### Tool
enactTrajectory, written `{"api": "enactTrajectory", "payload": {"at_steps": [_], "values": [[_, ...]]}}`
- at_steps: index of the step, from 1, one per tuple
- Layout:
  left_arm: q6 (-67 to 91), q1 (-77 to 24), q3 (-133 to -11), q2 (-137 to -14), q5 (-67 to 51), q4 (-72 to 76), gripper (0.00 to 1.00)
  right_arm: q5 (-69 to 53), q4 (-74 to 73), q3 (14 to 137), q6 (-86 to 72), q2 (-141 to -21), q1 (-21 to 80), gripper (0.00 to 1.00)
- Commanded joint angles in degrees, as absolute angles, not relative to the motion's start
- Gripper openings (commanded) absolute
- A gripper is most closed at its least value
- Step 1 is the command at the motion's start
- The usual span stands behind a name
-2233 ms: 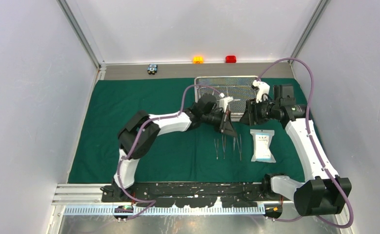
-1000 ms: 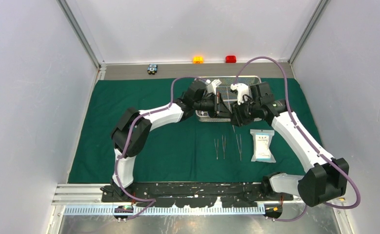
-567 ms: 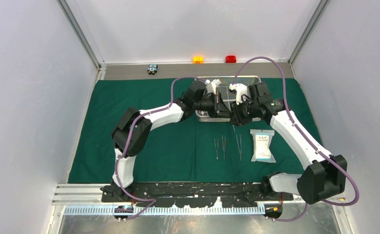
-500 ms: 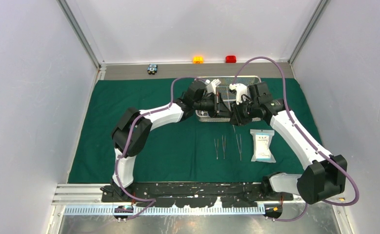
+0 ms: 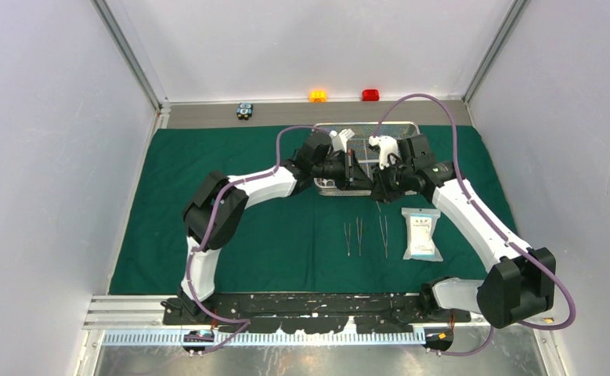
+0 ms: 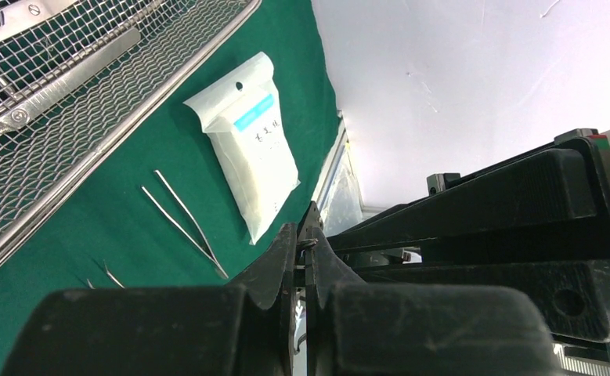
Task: Open and lay out the surgical kit
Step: Place the medical item in the surgical kit.
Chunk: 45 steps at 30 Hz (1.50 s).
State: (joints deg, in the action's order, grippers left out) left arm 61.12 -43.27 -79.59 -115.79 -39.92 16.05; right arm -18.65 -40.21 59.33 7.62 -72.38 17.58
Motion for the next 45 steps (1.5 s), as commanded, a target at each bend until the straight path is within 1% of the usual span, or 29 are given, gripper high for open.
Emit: {"api": "enactTrajectory", "payload": {"at_steps": [1, 3, 5, 10, 13, 15, 17, 23, 26, 31, 36, 45], "values": [[61.20, -43.24, -82.24, -114.99, -41.09, 18.60, 0.00, -16.28, -37.44, 59.15, 7.41, -71.28, 18.07, 0.06], [61.03, -43.24, -82.50, -115.09, -41.09, 18.27, 0.01, -15.75, -37.50, 59.02, 7.10, -71.13, 18.15, 0.01], [60.61, -43.24, -82.94, -115.34, -41.22, 17.69, 0.05, -14.94, -37.68, 58.75, 6.75, -70.95, 18.48, 0.01], [57.03, -41.94, -85.44, -115.51, -41.11, 12.56, 0.24, -10.72, -38.77, 57.69, 2.59, -70.80, 18.78, 0.01], [52.61, -39.60, -87.04, -114.82, -40.06, 7.53, 0.31, -9.88, -40.89, 57.99, -1.91, -71.45, 18.79, 0.01], [48.55, -37.77, -88.23, -114.04, -38.98, 3.38, 0.38, -9.78, -41.87, 58.08, -4.59, -72.29, 19.15, 0.00], [42.88, -36.06, -89.58, -113.02, -37.71, -0.82, 0.41, -9.18, -41.93, 57.50, -7.03, -73.05, 19.43, 0.01], [33.68, -33.14, -93.62, -110.97, -33.85, -11.91, 0.43, -9.19, -41.60, 55.52, -13.81, -77.44, 20.08, 0.01], [31.13, -32.95, -94.52, -110.15, -31.68, -14.38, 0.43, -8.97, -40.85, 54.90, -16.63, -80.29, 20.05, 0.00], [30.67, -32.60, -92.81, -108.83, -29.86, -14.95, 0.43, -8.23, -38.67, 52.54, -20.30, -82.64, 20.10, 0.01], [30.96, -32.59, -89.78, -106.89, -28.73, -14.06, 0.44, -9.05, -37.83, 49.31, -23.11, -81.29, 20.12, 0.00], [30.31, -32.65, -89.90, -106.30, -27.40, -14.17, 0.46, -12.21, -41.41, 50.60, -24.52, -84.96, 21.02, 0.00]]}}
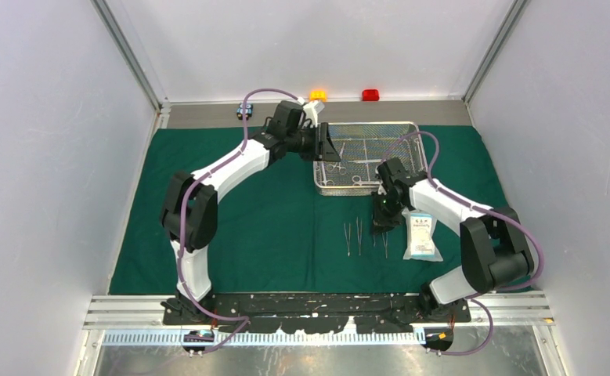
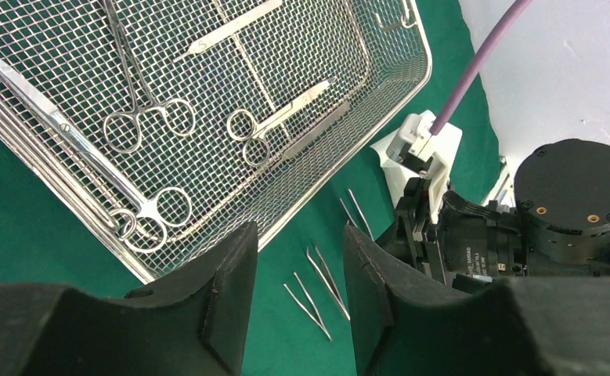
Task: Open and lay out the surgical kit
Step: Place the medical item in the surgical kit.
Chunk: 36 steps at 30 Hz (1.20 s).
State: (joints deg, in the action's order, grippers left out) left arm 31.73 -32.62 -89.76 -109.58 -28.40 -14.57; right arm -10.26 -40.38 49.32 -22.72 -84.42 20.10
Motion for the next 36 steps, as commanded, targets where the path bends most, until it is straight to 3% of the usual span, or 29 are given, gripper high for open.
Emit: {"api": "enactTrajectory", "payload": {"at_steps": [1, 19, 36], "values": [[30.29, -32.69, -90.03, -106.54, -27.42, -14.25, 0.46, -12.24, -41.71, 50.77, -24.32, -85.03, 21.35, 0.01], [30.04, -33.87, -90.44, -107.52, -26.43, -14.64, 0.46, -11.23, -43.89, 49.22, -23.39, -83.54, 22.33, 0.01], [30.64, -33.95, -89.89, -106.68, -26.79, -14.54, 0.47, -10.35, -42.98, 51.93, -24.88, -90.14, 22.35, 0.00]]}}
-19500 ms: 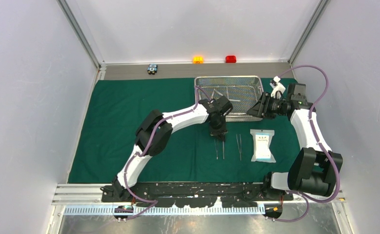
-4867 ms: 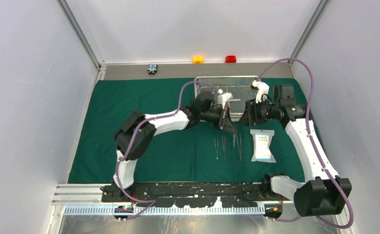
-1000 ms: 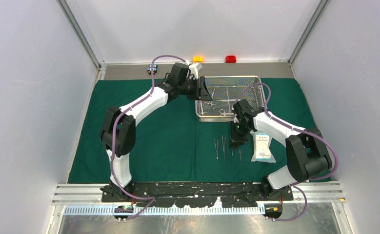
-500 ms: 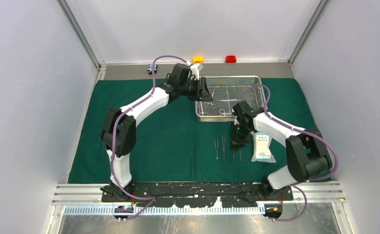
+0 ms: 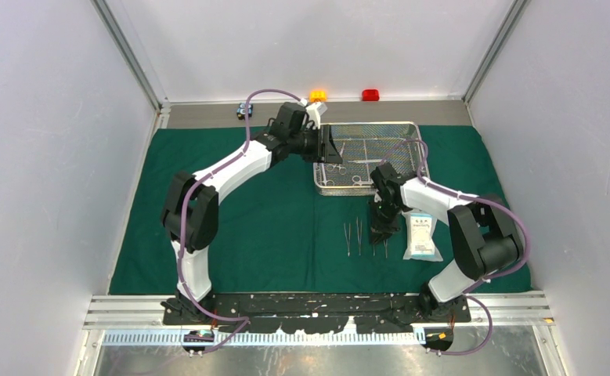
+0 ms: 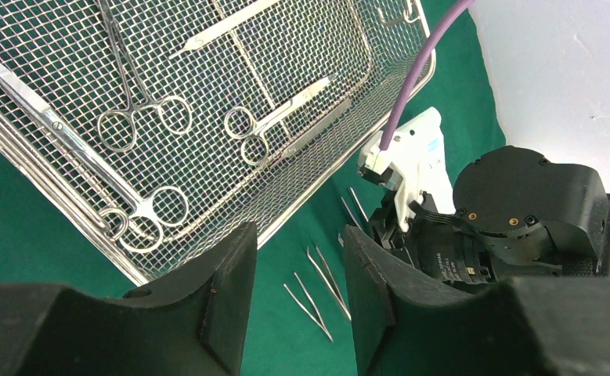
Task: Open and lay out the surgical kit
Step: Place the medical item in the surgical kit.
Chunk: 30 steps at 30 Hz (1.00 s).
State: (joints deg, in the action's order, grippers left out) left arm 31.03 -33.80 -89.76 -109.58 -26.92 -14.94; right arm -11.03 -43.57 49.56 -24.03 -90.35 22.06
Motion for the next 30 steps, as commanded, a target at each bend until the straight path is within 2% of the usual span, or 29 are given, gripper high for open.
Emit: {"api": "enactTrajectory", "payload": {"at_steps": [1, 19, 30], "values": [[30.76, -33.98, -89.91, -106.71, -26.81, -14.43, 0.47, -10.37, -43.00, 51.90, -24.94, -90.12, 22.36, 0.00], [31.67, -34.00, -89.74, -106.79, -27.42, -13.89, 0.47, -10.27, -42.63, 52.20, -25.03, -91.37, 22.44, 0.00], [32.25, -33.99, -89.65, -106.50, -27.72, -13.63, 0.47, -9.95, -42.98, 52.31, -24.87, -91.88, 22.50, 0.07]]}}
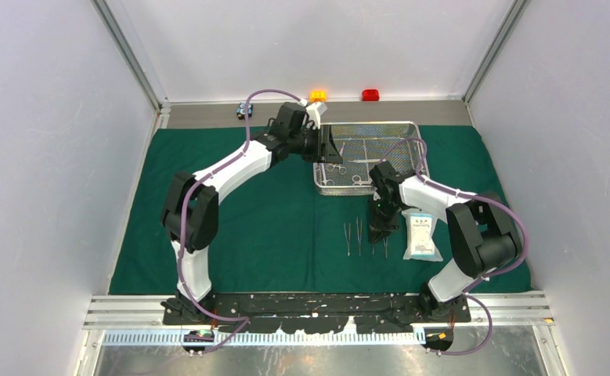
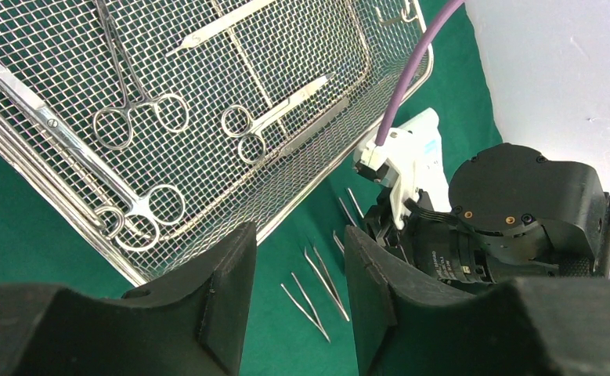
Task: Open and lay out the surgical kit
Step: Place the medical item in the surgical kit.
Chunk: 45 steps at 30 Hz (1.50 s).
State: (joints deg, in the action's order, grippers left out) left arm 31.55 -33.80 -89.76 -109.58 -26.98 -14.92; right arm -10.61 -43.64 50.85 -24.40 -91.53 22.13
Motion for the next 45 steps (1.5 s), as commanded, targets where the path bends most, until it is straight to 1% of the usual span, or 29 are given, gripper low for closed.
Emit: {"api": "enactTrajectory", "payload": {"at_steps": [1, 8, 16, 23, 45], "values": [[32.32, -34.01, -89.58, -106.48, -27.77, -13.65, 0.47, -9.93, -43.03, 52.25, -24.87, -91.65, 22.50, 0.07], [32.37, -34.00, -89.47, -106.26, -27.69, -13.48, 0.47, -9.76, -43.15, 52.21, -24.76, -91.58, 22.49, 0.12], [32.51, -34.00, -89.56, -106.33, -27.69, -13.56, 0.47, -9.98, -43.21, 52.21, -24.79, -91.66, 22.50, 0.14], [32.91, -33.93, -89.72, -106.58, -27.64, -13.55, 0.47, -10.09, -43.42, 52.16, -24.75, -91.54, 22.49, 0.18], [33.14, -33.99, -90.09, -106.63, -27.51, -13.80, 0.47, -10.20, -44.11, 51.94, -24.70, -90.45, 22.74, 0.21]]}}
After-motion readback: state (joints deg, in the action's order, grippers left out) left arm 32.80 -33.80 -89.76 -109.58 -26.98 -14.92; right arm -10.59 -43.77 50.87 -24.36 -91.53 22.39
